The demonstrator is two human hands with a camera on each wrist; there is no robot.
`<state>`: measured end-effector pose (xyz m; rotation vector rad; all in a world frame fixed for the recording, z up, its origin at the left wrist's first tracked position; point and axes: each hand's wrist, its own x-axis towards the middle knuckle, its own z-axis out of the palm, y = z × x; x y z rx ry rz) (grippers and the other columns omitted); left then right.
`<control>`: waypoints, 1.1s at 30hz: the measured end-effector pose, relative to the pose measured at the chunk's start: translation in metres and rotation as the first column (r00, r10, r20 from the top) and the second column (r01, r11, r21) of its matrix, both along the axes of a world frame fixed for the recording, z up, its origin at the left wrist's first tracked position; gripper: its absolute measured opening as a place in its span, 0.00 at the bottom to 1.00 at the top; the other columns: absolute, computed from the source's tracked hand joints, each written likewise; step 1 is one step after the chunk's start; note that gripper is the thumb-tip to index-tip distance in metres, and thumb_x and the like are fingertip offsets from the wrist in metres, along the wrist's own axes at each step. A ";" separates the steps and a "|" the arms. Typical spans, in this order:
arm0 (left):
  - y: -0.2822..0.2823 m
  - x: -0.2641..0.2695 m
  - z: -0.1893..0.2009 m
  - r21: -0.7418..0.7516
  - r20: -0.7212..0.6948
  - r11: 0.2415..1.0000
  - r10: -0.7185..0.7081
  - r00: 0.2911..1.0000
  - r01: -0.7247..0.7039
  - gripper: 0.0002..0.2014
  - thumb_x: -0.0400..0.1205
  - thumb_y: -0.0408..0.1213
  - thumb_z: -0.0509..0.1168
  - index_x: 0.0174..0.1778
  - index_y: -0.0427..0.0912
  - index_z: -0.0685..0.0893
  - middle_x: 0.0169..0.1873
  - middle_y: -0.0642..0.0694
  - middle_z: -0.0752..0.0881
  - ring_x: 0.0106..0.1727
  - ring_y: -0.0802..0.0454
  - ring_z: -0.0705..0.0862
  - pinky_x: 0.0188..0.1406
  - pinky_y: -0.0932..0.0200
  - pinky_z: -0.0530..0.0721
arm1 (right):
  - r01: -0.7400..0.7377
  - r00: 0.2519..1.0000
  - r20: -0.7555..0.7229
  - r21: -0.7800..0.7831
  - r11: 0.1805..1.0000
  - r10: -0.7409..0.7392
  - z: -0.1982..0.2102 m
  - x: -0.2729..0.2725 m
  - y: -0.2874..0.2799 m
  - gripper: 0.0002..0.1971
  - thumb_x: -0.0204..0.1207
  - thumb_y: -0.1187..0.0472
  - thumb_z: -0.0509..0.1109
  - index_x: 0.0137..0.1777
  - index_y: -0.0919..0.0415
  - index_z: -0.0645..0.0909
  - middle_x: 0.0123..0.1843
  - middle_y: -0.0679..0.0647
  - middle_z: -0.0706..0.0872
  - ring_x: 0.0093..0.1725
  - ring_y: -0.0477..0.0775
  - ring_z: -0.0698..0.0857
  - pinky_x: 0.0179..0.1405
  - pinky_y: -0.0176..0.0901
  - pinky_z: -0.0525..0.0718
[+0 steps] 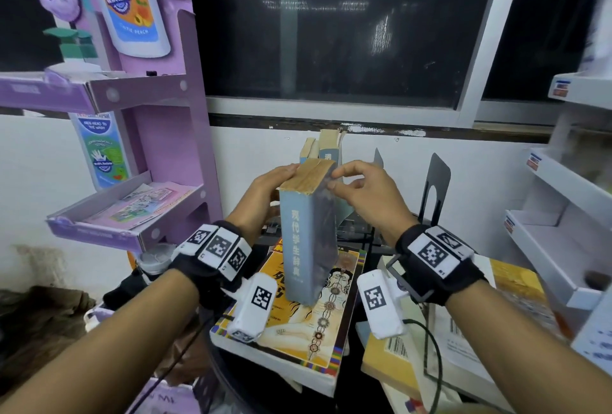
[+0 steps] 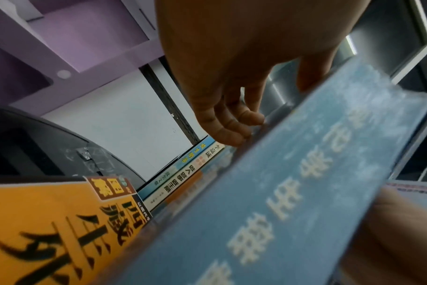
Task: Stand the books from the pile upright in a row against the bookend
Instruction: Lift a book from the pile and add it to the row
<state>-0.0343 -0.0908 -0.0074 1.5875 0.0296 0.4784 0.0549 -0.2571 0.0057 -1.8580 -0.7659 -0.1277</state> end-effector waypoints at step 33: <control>-0.026 0.026 0.007 -0.029 -0.074 0.973 0.226 0.971 -0.229 0.11 0.82 0.45 0.61 0.49 0.44 0.66 0.53 0.40 0.75 0.54 0.47 0.79 0.43 0.56 0.78 | -0.234 0.972 -0.044 -0.181 0.955 0.230 0.022 -0.054 -0.017 0.30 0.60 0.52 0.81 0.66 0.47 0.83 0.57 0.45 0.88 0.56 0.48 0.86 0.58 0.51 0.86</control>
